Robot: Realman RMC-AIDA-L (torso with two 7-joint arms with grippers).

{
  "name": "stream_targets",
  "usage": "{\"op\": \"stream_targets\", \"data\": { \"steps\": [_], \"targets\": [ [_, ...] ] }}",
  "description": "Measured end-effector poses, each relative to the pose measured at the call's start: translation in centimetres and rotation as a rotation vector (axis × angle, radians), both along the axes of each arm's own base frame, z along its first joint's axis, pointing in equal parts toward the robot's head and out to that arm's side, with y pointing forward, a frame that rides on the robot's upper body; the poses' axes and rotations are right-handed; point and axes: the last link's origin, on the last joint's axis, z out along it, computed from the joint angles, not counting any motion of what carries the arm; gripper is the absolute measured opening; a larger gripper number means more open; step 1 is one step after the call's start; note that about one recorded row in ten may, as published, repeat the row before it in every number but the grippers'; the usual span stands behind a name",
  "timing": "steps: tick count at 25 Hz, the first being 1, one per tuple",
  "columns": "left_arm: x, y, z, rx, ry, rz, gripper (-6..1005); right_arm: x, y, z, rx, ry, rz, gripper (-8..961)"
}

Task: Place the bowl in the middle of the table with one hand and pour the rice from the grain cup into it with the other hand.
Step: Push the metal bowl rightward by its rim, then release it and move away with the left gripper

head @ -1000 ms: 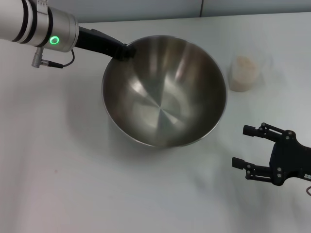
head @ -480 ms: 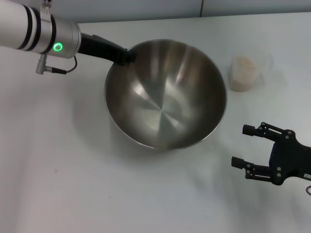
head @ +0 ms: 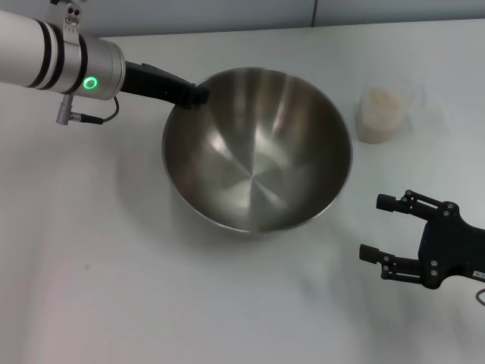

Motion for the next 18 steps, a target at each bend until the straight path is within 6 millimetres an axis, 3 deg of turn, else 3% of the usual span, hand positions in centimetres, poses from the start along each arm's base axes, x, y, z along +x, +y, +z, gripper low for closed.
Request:
{"op": "stream_targets", "data": {
  "steps": [4,18],
  "targets": [
    [-0.23,0.14,0.11,0.019,-0.01,0.017,43,-0.02,-0.01,0.0,-0.001,0.001,0.001,828],
    [-0.55,0.01,-0.22,0.02,-0.021,0.031,479,-0.06,0.05,0.0,-0.001,0.0,0.003,823]
  ]
}}
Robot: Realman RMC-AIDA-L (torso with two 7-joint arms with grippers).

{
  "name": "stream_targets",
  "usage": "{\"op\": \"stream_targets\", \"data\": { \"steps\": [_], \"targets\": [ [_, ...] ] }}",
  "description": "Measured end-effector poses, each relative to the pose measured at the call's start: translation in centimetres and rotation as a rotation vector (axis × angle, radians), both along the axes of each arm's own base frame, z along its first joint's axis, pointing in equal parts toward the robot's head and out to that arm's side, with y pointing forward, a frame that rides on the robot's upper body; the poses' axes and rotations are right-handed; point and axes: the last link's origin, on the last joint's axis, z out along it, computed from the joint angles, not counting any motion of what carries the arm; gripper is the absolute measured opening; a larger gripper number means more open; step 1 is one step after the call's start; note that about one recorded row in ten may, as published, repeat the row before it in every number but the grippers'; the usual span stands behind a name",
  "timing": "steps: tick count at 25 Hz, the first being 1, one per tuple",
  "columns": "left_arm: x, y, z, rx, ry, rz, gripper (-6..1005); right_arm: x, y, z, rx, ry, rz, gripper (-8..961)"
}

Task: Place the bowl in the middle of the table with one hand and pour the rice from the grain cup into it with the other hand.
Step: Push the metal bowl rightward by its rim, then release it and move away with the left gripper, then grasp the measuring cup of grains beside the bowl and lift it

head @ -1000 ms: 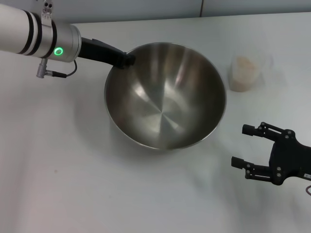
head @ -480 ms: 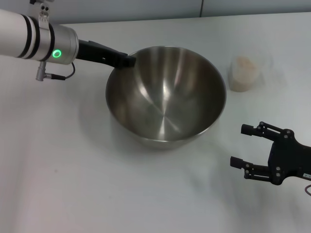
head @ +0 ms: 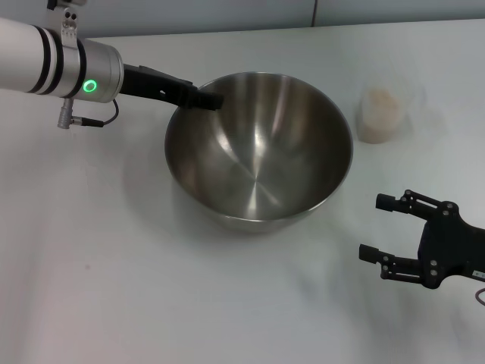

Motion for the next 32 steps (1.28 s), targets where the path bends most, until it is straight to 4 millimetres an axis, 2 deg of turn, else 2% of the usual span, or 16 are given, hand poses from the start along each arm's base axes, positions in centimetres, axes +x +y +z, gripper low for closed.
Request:
{"op": "stream_targets", "data": {
  "steps": [5,11,16,19,20,26,29,32],
  "targets": [
    [0.0,0.0,0.0,0.0,-0.001,0.001,709,0.0,0.0,0.0,0.001,0.0,-0.001,820],
    [0.0,0.0,0.1,0.002,-0.002,0.002,873,0.0,0.1,0.0,0.002,-0.001,-0.001,817],
    [-0.1,-0.1,0.4,0.007,-0.027,0.005,868,0.0,0.1,0.0,0.002,-0.002,0.0,815],
    [0.1,-0.3,1.3,0.014,-0.085,0.003,868,0.0,0.2,0.0,0.003,-0.004,-0.001,814],
    [0.0,-1.0,2.8,0.032,-0.173,-0.018,868,0.0,0.2,0.0,0.003,-0.005,-0.002,813],
    [-2.0,-4.6,6.2,0.105,-0.413,-0.097,868,0.1,0.2,0.0,0.006,-0.008,-0.003,810],
    [-4.3,-7.2,7.2,0.158,-0.507,-0.147,868,0.0,0.4,0.1,0.008,-0.007,0.0,809],
    [-7.6,-10.3,7.3,0.224,-0.559,-0.17,868,-0.1,0.5,0.1,0.015,-0.004,0.002,807]
  ]
}}
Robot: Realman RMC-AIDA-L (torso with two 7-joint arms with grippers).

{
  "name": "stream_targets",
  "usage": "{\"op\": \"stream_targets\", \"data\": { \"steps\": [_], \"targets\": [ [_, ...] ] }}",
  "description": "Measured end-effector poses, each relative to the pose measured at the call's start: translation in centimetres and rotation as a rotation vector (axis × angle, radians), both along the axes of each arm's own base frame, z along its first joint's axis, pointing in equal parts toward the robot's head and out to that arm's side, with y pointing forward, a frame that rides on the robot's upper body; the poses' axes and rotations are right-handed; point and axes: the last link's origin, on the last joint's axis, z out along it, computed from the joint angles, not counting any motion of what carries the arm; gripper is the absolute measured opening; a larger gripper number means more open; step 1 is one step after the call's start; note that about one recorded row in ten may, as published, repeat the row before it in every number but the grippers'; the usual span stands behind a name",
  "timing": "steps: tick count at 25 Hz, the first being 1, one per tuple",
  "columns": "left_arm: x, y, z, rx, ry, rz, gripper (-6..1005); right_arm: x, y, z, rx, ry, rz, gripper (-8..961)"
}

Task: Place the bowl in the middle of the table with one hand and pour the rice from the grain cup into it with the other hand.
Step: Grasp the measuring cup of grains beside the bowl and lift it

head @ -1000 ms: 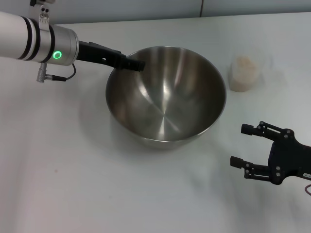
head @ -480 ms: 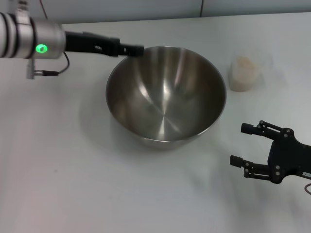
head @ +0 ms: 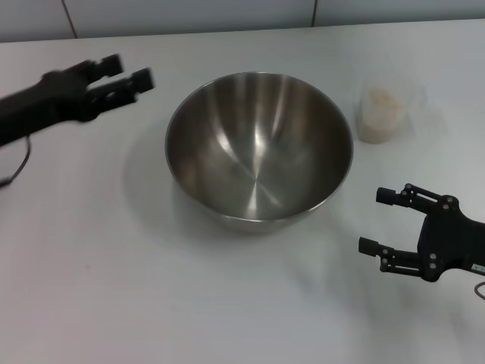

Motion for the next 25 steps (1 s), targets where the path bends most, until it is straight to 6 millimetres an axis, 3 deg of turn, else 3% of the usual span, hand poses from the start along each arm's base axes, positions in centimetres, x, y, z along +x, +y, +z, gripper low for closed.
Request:
{"op": "stream_targets", "data": {
  "steps": [2,4,5,13,20,25],
  "targets": [
    [-1.9,-2.0,-0.2,0.043,-0.018,-0.01,868,0.0,0.1,0.0,0.003,0.001,0.001,807],
    [-2.4,-2.7,-0.3,0.059,-0.023,-0.015,868,-0.1,0.1,0.0,0.004,0.002,0.002,806],
    [-4.0,-5.4,-0.8,0.114,-0.041,-0.059,868,-0.1,0.1,0.0,0.004,0.002,0.002,805],
    [-6.6,-12.5,-3.2,0.278,-0.001,-0.172,868,-0.1,0.2,0.2,0.017,0.01,-0.005,801],
    [-6.9,-13.8,-4.5,0.313,0.042,-0.188,868,0.1,0.0,0.2,0.017,0.012,-0.015,798],
    [-7.6,-14.6,-6.5,0.31,0.14,-0.2,868,0.3,-0.3,0.2,0.023,0.019,-0.026,796]
  ]
}}
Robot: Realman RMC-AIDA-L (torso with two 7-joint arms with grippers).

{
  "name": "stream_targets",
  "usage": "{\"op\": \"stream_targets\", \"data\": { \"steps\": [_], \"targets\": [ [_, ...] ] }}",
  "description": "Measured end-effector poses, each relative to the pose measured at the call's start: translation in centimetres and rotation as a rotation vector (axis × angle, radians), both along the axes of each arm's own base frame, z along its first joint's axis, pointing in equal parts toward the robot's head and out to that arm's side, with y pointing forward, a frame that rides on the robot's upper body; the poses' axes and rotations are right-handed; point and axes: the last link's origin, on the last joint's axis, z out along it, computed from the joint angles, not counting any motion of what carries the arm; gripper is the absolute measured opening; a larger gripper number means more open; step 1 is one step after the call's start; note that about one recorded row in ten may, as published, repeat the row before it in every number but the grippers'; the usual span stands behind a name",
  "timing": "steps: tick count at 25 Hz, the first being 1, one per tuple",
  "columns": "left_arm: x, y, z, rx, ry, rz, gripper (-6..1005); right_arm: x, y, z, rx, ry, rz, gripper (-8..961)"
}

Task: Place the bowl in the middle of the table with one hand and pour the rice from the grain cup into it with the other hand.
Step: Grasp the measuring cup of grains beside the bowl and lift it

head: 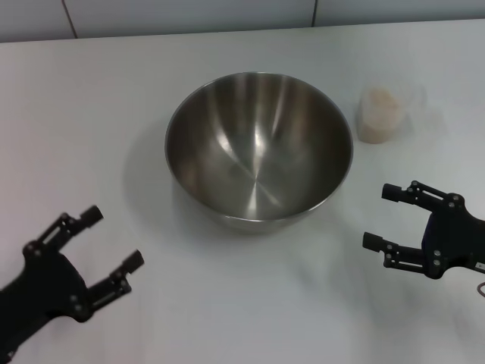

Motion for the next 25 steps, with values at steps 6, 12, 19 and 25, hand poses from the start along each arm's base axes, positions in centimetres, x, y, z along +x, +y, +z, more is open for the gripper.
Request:
{"op": "stream_targets", "data": {
  "steps": [6,12,19,25],
  "targets": [
    [-0.5,-0.6,-1.3,-0.037,0.064,0.005,868,0.1,-0.2,0.0,0.004,0.003,-0.007,793],
    [-0.4,-0.7,-1.3,-0.036,0.06,0.002,868,0.1,-0.3,-0.2,0.003,0.007,-0.009,790],
    [-0.4,-0.5,-1.2,-0.034,0.054,0.003,868,0.3,-1.1,-0.7,0.083,0.075,-0.064,787],
    [-0.3,-0.4,-1.2,-0.031,0.052,0.001,868,1.2,-3.1,-1.5,0.548,0.132,-0.21,784]
  ]
}}
